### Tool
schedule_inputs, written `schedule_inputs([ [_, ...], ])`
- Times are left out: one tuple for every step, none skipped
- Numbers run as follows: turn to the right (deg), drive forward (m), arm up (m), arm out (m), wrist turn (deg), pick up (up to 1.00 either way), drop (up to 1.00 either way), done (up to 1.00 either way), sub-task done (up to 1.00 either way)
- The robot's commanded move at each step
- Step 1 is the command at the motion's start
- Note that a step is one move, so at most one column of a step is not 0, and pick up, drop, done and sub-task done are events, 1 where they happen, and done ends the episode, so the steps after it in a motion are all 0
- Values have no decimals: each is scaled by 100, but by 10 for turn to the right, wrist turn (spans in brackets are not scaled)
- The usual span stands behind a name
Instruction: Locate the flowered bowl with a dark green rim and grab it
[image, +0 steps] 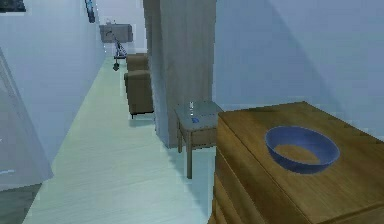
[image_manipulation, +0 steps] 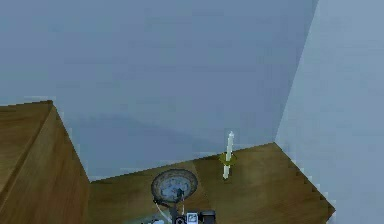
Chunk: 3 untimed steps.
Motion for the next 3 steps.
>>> schedule_inputs([
  [0,0,0,0,0,100,0,0,0],
  [0,0,10,0,0,0,0,0,0],
  [0,0,0,0,0,0,0,100,0],
])
